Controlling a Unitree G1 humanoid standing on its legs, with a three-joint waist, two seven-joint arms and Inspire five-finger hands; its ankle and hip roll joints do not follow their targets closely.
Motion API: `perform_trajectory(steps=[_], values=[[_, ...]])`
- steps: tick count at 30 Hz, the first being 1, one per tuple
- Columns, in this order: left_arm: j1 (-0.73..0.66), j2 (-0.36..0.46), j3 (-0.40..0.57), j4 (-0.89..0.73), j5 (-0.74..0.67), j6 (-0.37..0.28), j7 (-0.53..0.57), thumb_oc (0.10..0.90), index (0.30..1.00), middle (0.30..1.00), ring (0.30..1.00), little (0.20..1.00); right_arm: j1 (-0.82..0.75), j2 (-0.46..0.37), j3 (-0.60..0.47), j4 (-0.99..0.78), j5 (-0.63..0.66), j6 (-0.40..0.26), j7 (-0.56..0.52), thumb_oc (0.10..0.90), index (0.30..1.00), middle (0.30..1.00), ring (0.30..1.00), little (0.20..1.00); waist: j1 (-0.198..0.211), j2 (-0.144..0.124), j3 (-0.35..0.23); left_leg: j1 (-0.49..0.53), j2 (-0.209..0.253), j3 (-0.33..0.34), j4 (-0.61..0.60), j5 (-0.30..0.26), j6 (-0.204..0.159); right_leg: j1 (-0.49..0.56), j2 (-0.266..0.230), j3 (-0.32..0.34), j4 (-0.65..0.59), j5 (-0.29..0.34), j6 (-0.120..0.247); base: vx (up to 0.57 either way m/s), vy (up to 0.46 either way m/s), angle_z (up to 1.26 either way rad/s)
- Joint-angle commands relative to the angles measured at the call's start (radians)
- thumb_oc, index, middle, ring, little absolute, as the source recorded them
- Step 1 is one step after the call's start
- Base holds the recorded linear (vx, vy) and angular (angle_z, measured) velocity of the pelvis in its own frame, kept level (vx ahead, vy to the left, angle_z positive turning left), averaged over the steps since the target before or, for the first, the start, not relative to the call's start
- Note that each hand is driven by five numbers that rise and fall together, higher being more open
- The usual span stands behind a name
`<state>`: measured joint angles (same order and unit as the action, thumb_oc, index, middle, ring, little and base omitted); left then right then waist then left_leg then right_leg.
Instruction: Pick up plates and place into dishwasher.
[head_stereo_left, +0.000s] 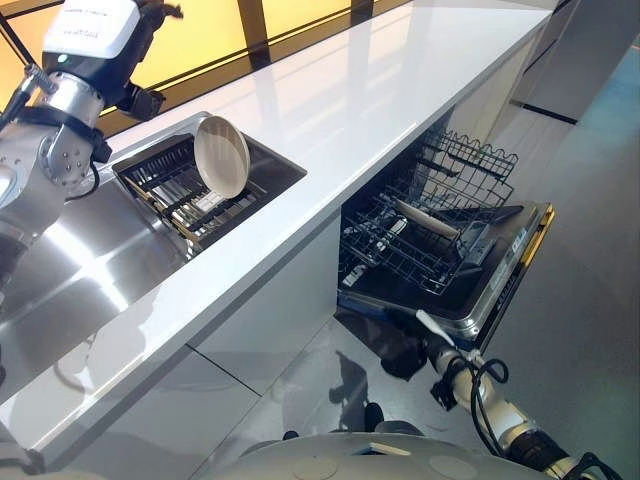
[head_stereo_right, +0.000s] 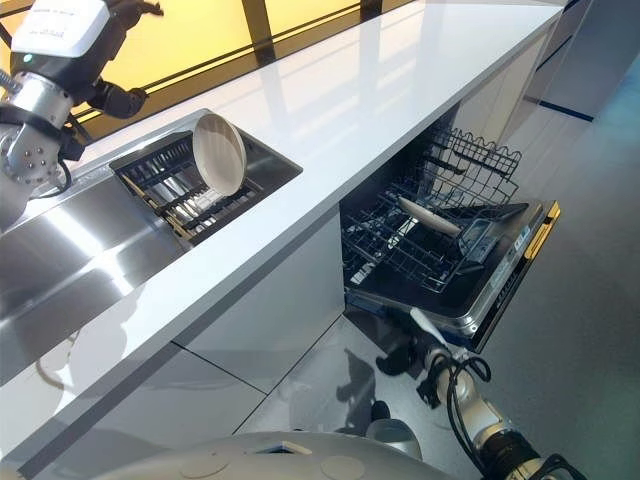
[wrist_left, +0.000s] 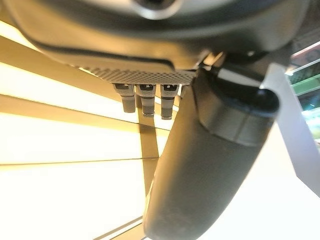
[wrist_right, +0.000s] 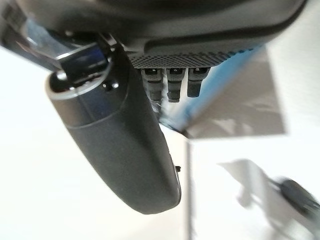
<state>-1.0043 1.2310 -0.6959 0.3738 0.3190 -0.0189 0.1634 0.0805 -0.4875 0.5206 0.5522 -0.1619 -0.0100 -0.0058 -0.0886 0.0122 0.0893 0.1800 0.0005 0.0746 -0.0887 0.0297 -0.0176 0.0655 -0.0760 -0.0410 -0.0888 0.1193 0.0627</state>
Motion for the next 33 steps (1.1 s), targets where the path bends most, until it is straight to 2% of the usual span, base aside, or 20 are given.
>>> perform_trajectory(steps=[1, 5, 12, 17, 25, 33], values=[[-0.224, 0.051, -0.012, 0.160, 0.057, 0.029, 0.013, 0.800, 0.900, 0.900, 0.900, 0.900, -0.064, -0.042, 0.003, -0.040, -0.015, -0.079, 0.006, 0.800, 0.900, 0.900, 0.900, 0.900, -0.018, 0.052, -0.055, -0.045, -0.057, 0.061, 0.025, -0.105, 0.027, 0.004, 0.042, -0.011, 0.049, -0.119, 0.049, 0.04, -0.016, -0.07], [-0.271, 0.030, -0.065, 0.224, 0.108, 0.029, -0.029, 0.800, 0.900, 0.900, 0.900, 0.900, -0.067, -0.019, 0.021, 0.042, -0.035, -0.074, 0.070, 0.800, 0.900, 0.900, 0.900, 0.900, -0.026, 0.057, -0.051, -0.042, -0.060, 0.068, 0.028, -0.111, 0.030, 0.001, 0.041, -0.003, 0.054, -0.120, 0.054, 0.07, -0.030, -0.08], [-0.288, -0.010, -0.090, 0.279, 0.158, 0.029, -0.079, 0.800, 0.900, 0.900, 0.900, 0.900, -0.075, 0.040, 0.016, 0.214, -0.052, -0.061, 0.034, 0.800, 0.900, 0.900, 0.900, 0.900, -0.031, 0.066, -0.048, -0.044, -0.064, 0.076, 0.040, -0.122, 0.040, -0.007, 0.036, 0.006, 0.067, -0.124, 0.060, 0.09, -0.031, -0.01], [-0.267, -0.043, -0.071, 0.306, 0.200, 0.041, -0.119, 0.800, 0.900, 0.900, 0.900, 0.900, -0.080, 0.085, -0.045, 0.426, -0.005, -0.050, -0.028, 0.800, 0.900, 0.900, 0.900, 0.900, -0.044, 0.087, -0.025, -0.059, -0.072, 0.080, 0.068, -0.137, 0.052, -0.033, 0.032, 0.029, 0.091, -0.125, 0.063, 0.11, -0.004, -0.02], [-0.199, -0.067, -0.030, 0.344, 0.259, 0.067, -0.139, 0.800, 0.900, 0.900, 0.900, 0.900, -0.093, 0.053, -0.098, 0.498, 0.016, -0.034, -0.044, 0.800, 0.900, 0.900, 0.900, 0.900, -0.068, 0.112, 0.041, -0.125, -0.083, 0.081, 0.127, -0.142, 0.060, -0.099, 0.032, 0.078, 0.128, -0.119, 0.059, 0.03, 0.029, -0.16], [-0.180, -0.114, -0.005, 0.371, 0.266, 0.108, -0.094, 0.800, 0.900, 0.900, 0.900, 0.900, -0.115, 0.032, -0.115, 0.528, 0.042, -0.047, -0.043, 0.800, 0.900, 0.900, 0.900, 0.900, -0.085, 0.107, 0.102, -0.171, -0.086, 0.084, 0.137, -0.127, 0.060, -0.148, 0.037, 0.103, 0.142, -0.108, 0.058, -0.01, 0.017, -0.11]])
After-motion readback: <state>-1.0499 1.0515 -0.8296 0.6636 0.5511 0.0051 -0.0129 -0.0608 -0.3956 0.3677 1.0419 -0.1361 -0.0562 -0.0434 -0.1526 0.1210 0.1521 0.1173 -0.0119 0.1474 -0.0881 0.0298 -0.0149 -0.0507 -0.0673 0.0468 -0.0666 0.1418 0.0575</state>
